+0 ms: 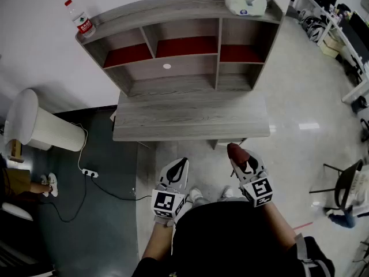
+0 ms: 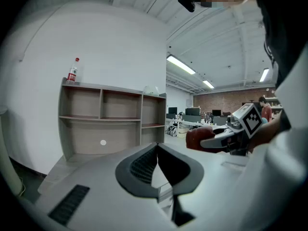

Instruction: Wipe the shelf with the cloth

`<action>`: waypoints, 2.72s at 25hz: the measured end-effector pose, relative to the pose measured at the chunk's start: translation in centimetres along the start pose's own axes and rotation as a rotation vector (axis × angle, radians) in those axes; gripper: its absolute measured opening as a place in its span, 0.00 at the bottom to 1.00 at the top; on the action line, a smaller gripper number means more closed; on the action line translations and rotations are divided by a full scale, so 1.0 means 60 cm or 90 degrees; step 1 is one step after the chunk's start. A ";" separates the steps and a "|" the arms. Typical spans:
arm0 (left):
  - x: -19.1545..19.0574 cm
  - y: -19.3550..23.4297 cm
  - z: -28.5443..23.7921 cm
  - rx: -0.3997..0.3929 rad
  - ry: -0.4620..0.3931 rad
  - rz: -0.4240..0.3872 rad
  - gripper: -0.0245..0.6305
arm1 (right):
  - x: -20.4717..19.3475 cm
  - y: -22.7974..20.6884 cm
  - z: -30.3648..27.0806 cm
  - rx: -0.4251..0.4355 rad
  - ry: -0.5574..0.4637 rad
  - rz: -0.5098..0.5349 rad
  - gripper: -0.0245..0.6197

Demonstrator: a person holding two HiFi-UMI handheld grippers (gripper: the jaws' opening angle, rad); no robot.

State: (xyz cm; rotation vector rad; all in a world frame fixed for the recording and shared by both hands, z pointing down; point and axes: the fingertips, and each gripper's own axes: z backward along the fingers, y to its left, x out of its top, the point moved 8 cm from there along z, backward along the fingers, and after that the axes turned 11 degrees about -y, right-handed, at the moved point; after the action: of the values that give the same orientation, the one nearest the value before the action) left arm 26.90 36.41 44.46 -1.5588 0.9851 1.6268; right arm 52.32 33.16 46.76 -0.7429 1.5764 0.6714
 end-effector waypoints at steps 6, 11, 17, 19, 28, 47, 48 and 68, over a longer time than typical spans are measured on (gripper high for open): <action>0.003 0.042 0.014 -0.005 -0.006 -0.001 0.05 | 0.002 0.029 -0.035 0.002 0.004 0.000 0.28; -0.001 0.099 0.044 0.004 -0.002 -0.005 0.05 | 0.007 0.060 -0.089 -0.002 0.002 -0.005 0.28; -0.009 0.185 0.091 0.029 0.004 -0.001 0.05 | 0.011 0.113 -0.162 0.003 0.000 -0.004 0.29; -0.017 0.208 0.101 0.043 0.008 0.005 0.05 | 0.010 0.126 -0.188 0.015 0.005 0.001 0.29; -0.030 0.321 0.071 0.089 0.024 0.019 0.05 | 0.007 0.130 -0.349 0.065 0.017 -0.019 0.29; 0.029 0.542 -0.193 0.125 0.045 -0.007 0.05 | 0.085 0.001 -0.701 0.138 -0.025 -0.045 0.29; 0.031 0.549 -0.196 0.127 0.047 -0.005 0.05 | 0.089 0.002 -0.714 0.140 -0.025 -0.048 0.29; 0.051 0.812 -0.173 0.066 0.044 0.012 0.05 | 0.220 0.146 -0.949 0.101 -0.084 -0.008 0.30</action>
State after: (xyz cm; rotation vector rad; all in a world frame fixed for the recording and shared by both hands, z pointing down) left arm -10.49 3.36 44.86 -1.5490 1.1060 1.5183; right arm 8.94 -6.52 40.91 -0.5796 1.4840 0.5670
